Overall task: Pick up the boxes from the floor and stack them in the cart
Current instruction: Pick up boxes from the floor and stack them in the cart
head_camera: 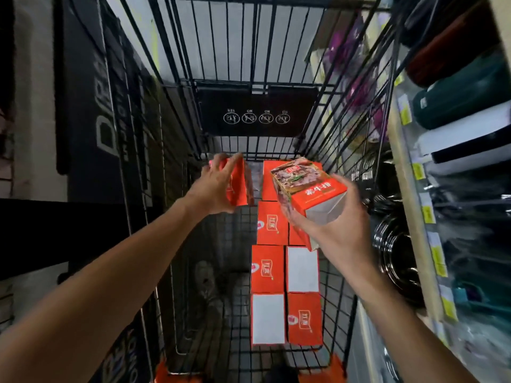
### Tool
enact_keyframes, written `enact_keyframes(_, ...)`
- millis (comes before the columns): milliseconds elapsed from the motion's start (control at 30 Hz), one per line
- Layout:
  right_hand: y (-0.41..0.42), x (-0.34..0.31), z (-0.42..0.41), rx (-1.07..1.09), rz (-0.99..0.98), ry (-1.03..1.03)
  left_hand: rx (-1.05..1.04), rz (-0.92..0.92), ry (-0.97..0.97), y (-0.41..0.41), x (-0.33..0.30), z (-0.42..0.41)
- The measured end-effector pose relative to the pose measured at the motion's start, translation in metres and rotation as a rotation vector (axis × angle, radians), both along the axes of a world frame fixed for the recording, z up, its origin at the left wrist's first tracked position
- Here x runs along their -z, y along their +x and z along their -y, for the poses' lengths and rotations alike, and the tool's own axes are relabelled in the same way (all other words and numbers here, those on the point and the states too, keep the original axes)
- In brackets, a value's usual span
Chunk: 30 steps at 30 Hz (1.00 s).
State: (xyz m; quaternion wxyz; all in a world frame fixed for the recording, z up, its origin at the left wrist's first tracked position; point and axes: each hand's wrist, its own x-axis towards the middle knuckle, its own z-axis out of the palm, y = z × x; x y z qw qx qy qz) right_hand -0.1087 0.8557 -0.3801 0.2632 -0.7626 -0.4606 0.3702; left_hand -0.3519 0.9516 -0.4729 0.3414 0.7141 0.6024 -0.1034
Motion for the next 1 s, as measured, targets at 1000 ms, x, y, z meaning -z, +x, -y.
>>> enact_keyframes(1000, -0.001, 0.004, -0.115, -0.257, 0.487, -0.239, -0.177, 0.526, 0.227, -0.027, 0.004, 0.072)
